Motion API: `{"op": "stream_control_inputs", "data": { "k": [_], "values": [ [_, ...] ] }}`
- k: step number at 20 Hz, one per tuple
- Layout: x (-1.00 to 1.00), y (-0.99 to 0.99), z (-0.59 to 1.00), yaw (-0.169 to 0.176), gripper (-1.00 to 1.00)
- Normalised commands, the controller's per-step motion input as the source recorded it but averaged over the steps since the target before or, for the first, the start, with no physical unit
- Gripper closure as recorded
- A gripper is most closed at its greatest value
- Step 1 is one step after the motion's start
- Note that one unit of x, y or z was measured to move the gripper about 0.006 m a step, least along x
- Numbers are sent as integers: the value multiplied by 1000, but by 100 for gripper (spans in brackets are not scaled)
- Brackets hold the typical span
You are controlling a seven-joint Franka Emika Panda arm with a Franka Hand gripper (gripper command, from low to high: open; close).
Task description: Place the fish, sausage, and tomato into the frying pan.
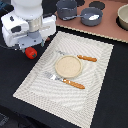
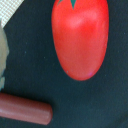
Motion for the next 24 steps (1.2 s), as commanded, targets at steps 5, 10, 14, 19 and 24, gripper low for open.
{"op": "stream_control_inputs", "data": {
  "k": [5,10,14,19,24],
  "values": [
    [-507,-3,-378,0,-100],
    [-187,-61,-308,0,-100],
    [0,-103,-271,-6,-100],
    [-158,-138,-355,-6,-100],
    [-269,-87,-285,0,100]
  ]
}}
